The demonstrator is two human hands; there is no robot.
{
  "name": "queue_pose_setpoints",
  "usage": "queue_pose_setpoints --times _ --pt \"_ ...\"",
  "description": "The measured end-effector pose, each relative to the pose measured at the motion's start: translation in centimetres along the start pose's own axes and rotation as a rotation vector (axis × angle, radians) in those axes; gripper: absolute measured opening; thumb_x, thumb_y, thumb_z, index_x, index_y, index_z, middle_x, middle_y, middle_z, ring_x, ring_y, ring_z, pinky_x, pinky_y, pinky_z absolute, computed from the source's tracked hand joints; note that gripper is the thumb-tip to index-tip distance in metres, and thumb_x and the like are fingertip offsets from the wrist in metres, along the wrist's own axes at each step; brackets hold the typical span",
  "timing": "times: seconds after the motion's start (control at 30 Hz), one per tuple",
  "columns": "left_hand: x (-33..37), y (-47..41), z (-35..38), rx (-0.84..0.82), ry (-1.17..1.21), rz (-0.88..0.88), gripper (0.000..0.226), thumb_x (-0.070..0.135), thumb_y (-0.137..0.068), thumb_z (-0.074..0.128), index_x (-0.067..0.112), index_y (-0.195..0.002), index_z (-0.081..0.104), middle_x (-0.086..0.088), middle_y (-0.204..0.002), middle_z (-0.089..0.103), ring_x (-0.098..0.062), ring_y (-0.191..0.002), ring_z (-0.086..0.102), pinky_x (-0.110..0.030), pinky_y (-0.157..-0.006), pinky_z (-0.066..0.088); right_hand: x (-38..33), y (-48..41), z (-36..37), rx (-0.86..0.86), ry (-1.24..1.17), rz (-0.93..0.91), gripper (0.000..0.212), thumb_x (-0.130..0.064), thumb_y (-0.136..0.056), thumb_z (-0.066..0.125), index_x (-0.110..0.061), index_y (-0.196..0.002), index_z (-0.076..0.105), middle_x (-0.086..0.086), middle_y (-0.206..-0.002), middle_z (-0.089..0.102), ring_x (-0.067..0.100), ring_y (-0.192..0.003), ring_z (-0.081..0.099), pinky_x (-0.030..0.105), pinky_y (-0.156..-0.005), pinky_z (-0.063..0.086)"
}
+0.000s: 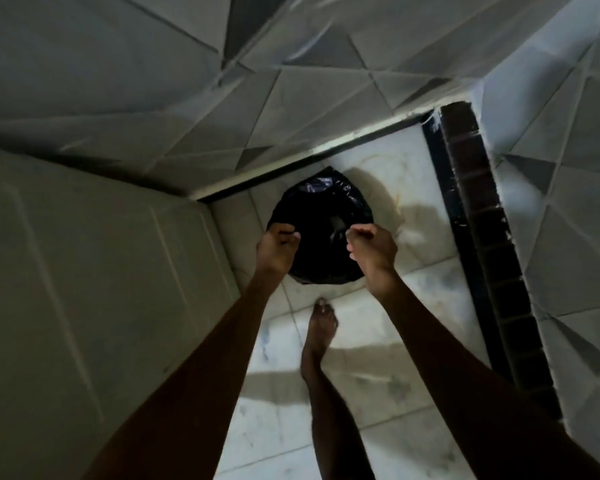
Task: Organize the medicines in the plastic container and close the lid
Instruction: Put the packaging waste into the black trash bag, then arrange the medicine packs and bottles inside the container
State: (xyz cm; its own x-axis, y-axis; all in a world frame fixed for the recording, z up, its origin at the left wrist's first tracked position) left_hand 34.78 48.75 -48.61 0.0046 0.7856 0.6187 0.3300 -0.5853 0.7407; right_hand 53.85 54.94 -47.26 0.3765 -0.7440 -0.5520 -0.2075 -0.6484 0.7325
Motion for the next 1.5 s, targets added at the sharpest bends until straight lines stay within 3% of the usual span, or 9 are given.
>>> queue_pose_setpoints --times 0.1,0.23,0.5,0.7,0.87,1.03,1.17,1.3,1.5 --pt "6.3 7.2 -1.5 -0.038 0.154 0.044 0.025 -0.003 -0.093 0.05 0.019 -0.082 0.057 0.001 -0.072 0.062 -0.011 -0.058 0.057 -0.02 -0.052 0.045 -5.1 7.8 -3.4 -0.061 -0.055 -0.059 0.011 -0.016 -0.084 0.064 -0.02 -0.091 0.07 0.004 -0.085 0.073 0.011 -0.069 0.068 0.032 -0.076 0.059" --pt "14.9 19.3 -4.9 -0.007 0.215 0.161 0.006 0.011 -0.094 0.056 0.015 -0.095 0.06 -0.001 -0.081 0.063 -0.015 -0.068 0.061 -0.026 -0.062 0.05 -12.9 19.7 -8.3 -0.109 -0.092 -0.18 0.013 -0.017 -0.085 0.063 -0.027 -0.09 0.07 0.004 -0.084 0.074 0.011 -0.073 0.067 0.029 -0.07 0.056" --pt "24.2 39.4 -17.8 0.089 0.189 0.399 0.015 0.02 -0.094 0.057 0.012 -0.104 0.066 0.005 -0.093 0.07 -0.003 -0.076 0.068 -0.028 -0.075 0.056 -22.9 40.7 -10.6 -0.255 -0.156 -0.372 0.014 -0.018 -0.088 0.062 -0.029 -0.092 0.07 0.002 -0.086 0.073 0.012 -0.077 0.067 0.028 -0.07 0.055" --pt "21.5 45.4 -31.1 0.281 0.195 0.439 0.009 0.023 -0.092 0.06 0.021 -0.096 0.067 0.003 -0.091 0.072 -0.018 -0.083 0.069 -0.036 -0.075 0.055 -25.8 51.5 -3.0 -0.44 -0.065 -0.486 0.016 -0.012 -0.088 0.061 -0.025 -0.089 0.07 -0.001 -0.079 0.071 0.009 -0.07 0.064 0.022 -0.061 0.051" --pt "17.0 47.1 -41.8 0.394 0.31 0.415 0.009 0.017 -0.091 0.061 0.022 -0.093 0.068 -0.002 -0.085 0.072 -0.016 -0.075 0.069 -0.026 -0.065 0.053 -27.8 55.7 6.8 -0.535 0.117 -0.628 0.013 -0.003 -0.084 0.065 -0.013 -0.092 0.067 0.002 -0.074 0.064 0.003 -0.061 0.057 0.014 -0.056 0.044" --pt "14.2 45.5 -50.4 0.464 0.339 0.419 0.007 0.017 -0.091 0.06 0.018 -0.092 0.068 -0.004 -0.084 0.073 -0.018 -0.071 0.066 -0.03 -0.063 0.051 -30.2 54.0 14.6 -0.37 0.363 -0.754 0.027 -0.017 -0.066 0.069 -0.033 -0.087 0.063 -0.004 -0.081 0.063 0.016 -0.072 0.062 0.035 -0.07 0.054" --pt "12.0 43.2 -55.9 0.568 0.319 0.393 0.01 0.012 -0.089 0.06 0.019 -0.089 0.067 -0.002 -0.085 0.071 -0.019 -0.073 0.067 -0.036 -0.071 0.054 -32.4 52.4 18.4 -0.153 0.622 -0.831 0.057 -0.015 -0.069 0.075 -0.018 -0.122 0.056 0.015 -0.119 0.06 0.034 -0.107 0.059 0.038 -0.09 0.05" --pt "9.1 40.1 -60.1 0.596 0.053 0.348 0.031 -0.007 -0.077 0.058 0.014 -0.099 0.064 -0.01 -0.102 0.067 -0.029 -0.09 0.066 -0.04 -0.078 0.055 -34.3 50.5 21.0 -0.111 0.85 -0.81 0.084 -0.02 -0.07 0.077 -0.023 -0.143 0.036 0.019 -0.138 0.041 0.039 -0.122 0.048 0.04 -0.1 0.044" --pt "7.0 38.3 -59.4 0.101 -0.627 0.309 0.102 0.004 -0.064 0.083 0.008 -0.147 0.025 -0.018 -0.148 0.032 -0.04 -0.128 0.043 -0.047 -0.1 0.046 -35.1 48.8 23.6 -0.167 1.078 -0.888 0.092 -0.012 -0.068 0.08 -0.023 -0.146 0.032 0.015 -0.151 0.032 0.036 -0.135 0.039 0.041 -0.108 0.041"
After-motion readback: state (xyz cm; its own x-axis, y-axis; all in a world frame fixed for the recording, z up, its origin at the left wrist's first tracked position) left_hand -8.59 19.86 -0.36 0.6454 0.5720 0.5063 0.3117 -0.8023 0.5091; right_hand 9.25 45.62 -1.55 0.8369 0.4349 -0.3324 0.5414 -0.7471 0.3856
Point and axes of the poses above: each hand's wrist, its own y-axis away from the middle knuckle, its own z-axis out of the palm, x = y × z, the point moved 5 cm from there along -y, towards the middle knuckle
